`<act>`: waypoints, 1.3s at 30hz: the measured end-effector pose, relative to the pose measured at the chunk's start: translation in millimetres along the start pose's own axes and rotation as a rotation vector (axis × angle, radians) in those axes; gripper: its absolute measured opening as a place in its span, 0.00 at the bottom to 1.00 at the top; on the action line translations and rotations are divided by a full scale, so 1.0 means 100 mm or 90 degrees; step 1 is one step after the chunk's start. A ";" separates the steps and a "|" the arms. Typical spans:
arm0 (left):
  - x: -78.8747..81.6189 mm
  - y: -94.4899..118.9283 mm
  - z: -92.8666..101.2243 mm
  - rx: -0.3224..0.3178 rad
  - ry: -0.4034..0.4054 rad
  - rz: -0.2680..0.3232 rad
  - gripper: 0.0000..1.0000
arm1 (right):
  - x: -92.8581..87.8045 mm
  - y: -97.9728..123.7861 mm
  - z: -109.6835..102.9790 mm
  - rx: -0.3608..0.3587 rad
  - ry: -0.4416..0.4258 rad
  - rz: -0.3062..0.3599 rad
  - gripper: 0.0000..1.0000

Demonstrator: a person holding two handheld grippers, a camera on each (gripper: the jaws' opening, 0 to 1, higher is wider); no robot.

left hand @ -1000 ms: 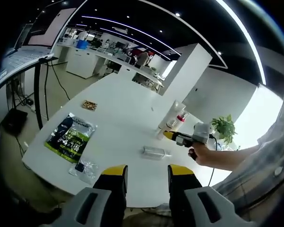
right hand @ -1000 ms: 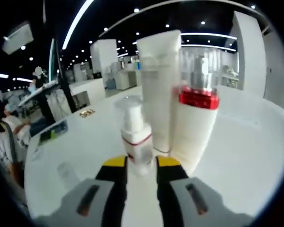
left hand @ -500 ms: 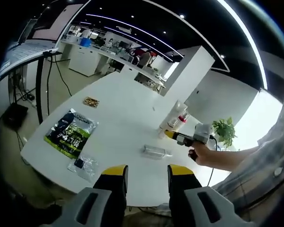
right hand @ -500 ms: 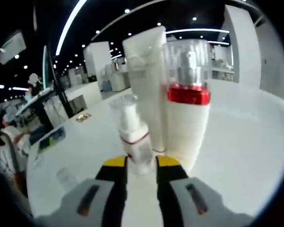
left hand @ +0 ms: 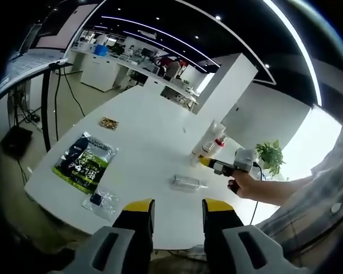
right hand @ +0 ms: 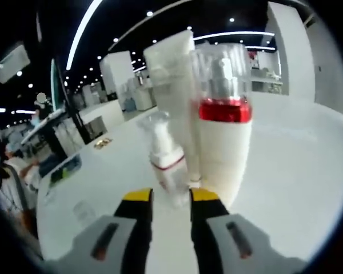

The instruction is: Arrange the skincare products in the storage area until every visible bottle or jar stands upright without overlapping.

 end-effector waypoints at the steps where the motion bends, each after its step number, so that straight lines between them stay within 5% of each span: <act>1: 0.00 0.01 0.00 -0.001 0.002 0.002 0.34 | -0.03 0.03 -0.04 0.016 -0.004 -0.010 0.24; 7: -0.14 0.07 0.01 -0.005 0.008 -0.022 0.34 | -0.03 0.30 -0.24 0.105 -0.063 0.004 0.26; 11: -0.23 0.09 0.04 -0.017 0.009 -0.043 0.34 | -0.06 0.46 -0.44 0.191 -0.102 -0.007 0.36; 18: -0.22 0.06 0.11 -0.033 -0.001 -0.056 0.34 | -0.33 0.48 -0.66 0.282 0.043 -0.118 0.48; 26: -0.20 0.09 0.11 -0.030 -0.006 -0.047 0.34 | -0.44 0.32 -0.77 0.367 0.256 -0.230 0.38; 32: -0.24 0.14 0.11 -0.017 0.001 -0.044 0.34 | -0.51 0.21 -0.87 0.403 0.332 -0.305 0.26; 39: -0.23 0.14 0.13 -0.015 0.006 -0.036 0.34 | -0.53 0.17 -0.87 0.401 0.365 -0.320 0.18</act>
Point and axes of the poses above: the point that each gripper's makers call its tool centre point, and the gripper's own axes: y roughly backward along the fingers, z roughly to its right, x roughly out of its top, the point moved 4 cm from there along y, roughly backward along the fingers, and after that the axes turned 14 degrees about z, right-handed, at the moved point
